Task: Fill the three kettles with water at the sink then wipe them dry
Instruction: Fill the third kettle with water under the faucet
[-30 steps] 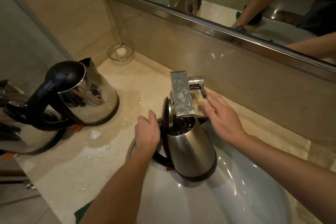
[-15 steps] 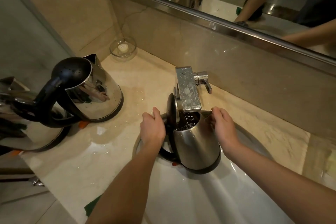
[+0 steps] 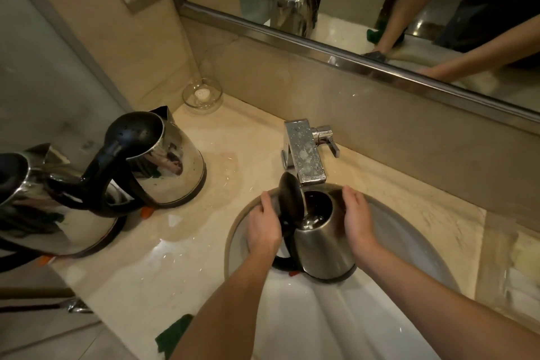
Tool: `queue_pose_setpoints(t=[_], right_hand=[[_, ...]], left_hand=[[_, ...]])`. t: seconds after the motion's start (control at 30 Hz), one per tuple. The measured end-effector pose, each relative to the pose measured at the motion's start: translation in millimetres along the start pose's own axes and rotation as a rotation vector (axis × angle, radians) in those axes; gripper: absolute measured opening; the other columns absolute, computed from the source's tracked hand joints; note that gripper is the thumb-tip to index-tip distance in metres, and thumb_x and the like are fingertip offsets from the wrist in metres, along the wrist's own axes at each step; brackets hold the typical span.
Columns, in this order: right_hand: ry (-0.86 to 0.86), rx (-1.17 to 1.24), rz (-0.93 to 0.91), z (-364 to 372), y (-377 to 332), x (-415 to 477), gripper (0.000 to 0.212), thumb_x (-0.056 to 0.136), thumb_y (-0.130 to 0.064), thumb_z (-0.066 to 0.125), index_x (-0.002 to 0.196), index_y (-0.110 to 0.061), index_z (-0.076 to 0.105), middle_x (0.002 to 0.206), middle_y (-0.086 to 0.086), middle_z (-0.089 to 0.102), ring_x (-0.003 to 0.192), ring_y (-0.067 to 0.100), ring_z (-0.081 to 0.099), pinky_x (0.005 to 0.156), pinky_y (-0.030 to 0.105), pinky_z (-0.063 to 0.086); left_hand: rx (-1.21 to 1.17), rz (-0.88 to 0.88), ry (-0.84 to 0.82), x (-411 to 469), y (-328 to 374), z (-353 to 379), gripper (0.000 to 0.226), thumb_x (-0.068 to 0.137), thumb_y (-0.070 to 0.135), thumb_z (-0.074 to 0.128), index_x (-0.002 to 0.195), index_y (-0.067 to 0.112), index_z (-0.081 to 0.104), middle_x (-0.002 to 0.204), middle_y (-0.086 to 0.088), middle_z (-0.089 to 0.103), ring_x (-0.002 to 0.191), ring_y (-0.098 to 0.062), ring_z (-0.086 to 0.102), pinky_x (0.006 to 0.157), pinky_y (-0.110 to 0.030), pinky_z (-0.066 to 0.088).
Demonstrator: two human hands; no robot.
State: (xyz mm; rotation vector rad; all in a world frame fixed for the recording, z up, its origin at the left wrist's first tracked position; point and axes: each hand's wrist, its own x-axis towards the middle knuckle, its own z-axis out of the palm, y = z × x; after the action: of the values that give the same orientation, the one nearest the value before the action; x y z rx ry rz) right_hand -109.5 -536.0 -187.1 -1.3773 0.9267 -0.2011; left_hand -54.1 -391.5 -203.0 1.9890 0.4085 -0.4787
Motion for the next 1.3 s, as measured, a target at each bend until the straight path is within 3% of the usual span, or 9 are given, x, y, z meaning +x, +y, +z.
queue_pose_setpoints(t=[0.23, 0.33, 0.43, 0.5, 0.57, 0.77, 1.03, 1.17, 1.3], right_hand=[[0.004, 0.052, 0.012, -2.2, 8.1, -17.3, 0.022, 0.102, -0.041, 0.043, 0.101, -0.025, 0.059, 0.103, -0.003, 0.063, 0.098, 0.011, 0.058, 0.078, 0.029, 0.041], [0.014, 0.057, 0.008, -1.7, 5.8, -30.5, 0.018, 0.103, -0.038, 0.042, 0.094, -0.03, 0.054, 0.098, -0.011, 0.058, 0.092, 0.002, 0.053, 0.079, 0.027, 0.038], [0.027, 0.045, -0.002, 0.8, 2.7, -44.1, 0.021, 0.102, -0.043, 0.042, 0.108, -0.027, 0.054, 0.101, -0.011, 0.058, 0.095, 0.003, 0.053, 0.091, 0.031, 0.036], [0.035, 0.03, -0.014, 5.1, -3.7, -55.9, 0.046, 0.096, -0.056, 0.044, 0.115, -0.018, 0.059, 0.107, -0.002, 0.064, 0.103, 0.014, 0.058, 0.098, 0.038, 0.041], [0.04, 0.034, -0.033, 9.2, -8.8, -68.1, 0.064, 0.086, -0.066, 0.045, 0.122, -0.016, 0.061, 0.113, 0.003, 0.067, 0.111, 0.022, 0.06, 0.104, 0.045, 0.042], [0.047, 0.049, -0.048, 29.8, -49.1, -114.2, 0.054, 0.099, -0.055, 0.038, 0.137, -0.019, 0.049, 0.135, 0.0, 0.055, 0.127, 0.019, 0.048, 0.11, 0.04, 0.033], [0.174, -0.052, -0.221, 84.6, -117.8, -182.8, 0.059, 0.099, -0.057, 0.032, 0.142, -0.016, 0.036, 0.132, -0.002, 0.045, 0.119, 0.019, 0.042, 0.098, 0.037, 0.034], [0.255, -0.378, -0.488, 136.0, -141.0, -213.8, 0.076, 0.092, -0.067, 0.028, 0.148, -0.016, 0.032, 0.151, 0.007, 0.038, 0.139, 0.025, 0.033, 0.115, 0.049, 0.027], [0.444, -0.645, -0.521, 161.6, -146.1, -222.7, 0.067, 0.098, -0.06, 0.028, 0.146, -0.015, 0.033, 0.15, 0.01, 0.039, 0.14, 0.029, 0.033, 0.115, 0.047, 0.025]], left_hand=[[-0.123, -0.058, -0.078, -17.5, -14.3, -6.8, 0.056, 0.099, 0.061, 0.031, 0.07, 0.018, 0.054, 0.068, -0.012, 0.063, 0.068, -0.032, 0.062, 0.092, -0.061, 0.049], [-0.136, -0.085, -0.109, -31.5, -16.2, -17.5, 0.059, 0.092, 0.07, 0.031, 0.095, 0.021, 0.062, 0.095, -0.022, 0.069, 0.101, -0.045, 0.065, 0.094, -0.059, 0.049], [-0.142, -0.076, -0.13, -42.1, -9.8, -34.4, 0.06, 0.1, 0.061, 0.031, 0.121, 0.014, 0.06, 0.088, -0.006, 0.065, 0.081, -0.026, 0.064, 0.072, -0.04, 0.054], [-0.101, 0.002, -0.13, -51.1, -2.3, -46.5, 0.043, 0.102, 0.056, 0.03, 0.109, 0.027, 0.061, 0.081, 0.002, 0.058, 0.073, -0.017, 0.058, 0.063, -0.029, 0.046], [-0.128, 0.069, -0.139, -57.4, 5.1, -60.1, 0.042, 0.099, 0.058, 0.032, 0.102, 0.031, 0.064, 0.086, -0.002, 0.061, 0.085, -0.019, 0.062, 0.076, -0.032, 0.049], [-0.176, 0.079, -0.105, -74.5, 28.1, -110.5, 0.044, 0.094, 0.062, 0.035, 0.084, 0.025, 0.056, 0.079, -0.002, 0.058, 0.081, -0.023, 0.06, 0.092, -0.052, 0.051], [-0.123, 0.243, -0.053, -91.1, 48.9, -182.7, 0.039, 0.101, 0.055, 0.035, 0.083, 0.022, 0.049, 0.082, 0.004, 0.051, 0.093, -0.021, 0.055, 0.092, -0.04, 0.043], [-0.107, 0.311, -0.027, -94.9, 52.5, -208.8, 0.04, 0.103, 0.053, 0.032, 0.069, 0.033, 0.039, 0.074, 0.009, 0.047, 0.069, -0.005, 0.044, 0.081, -0.032, 0.034], [-0.116, 0.324, 0.002, -89.3, 49.8, -232.4, 0.048, 0.101, 0.057, 0.032, 0.08, 0.022, 0.058, 0.082, 0.001, 0.06, 0.079, -0.013, 0.055, 0.085, -0.037, 0.044]])
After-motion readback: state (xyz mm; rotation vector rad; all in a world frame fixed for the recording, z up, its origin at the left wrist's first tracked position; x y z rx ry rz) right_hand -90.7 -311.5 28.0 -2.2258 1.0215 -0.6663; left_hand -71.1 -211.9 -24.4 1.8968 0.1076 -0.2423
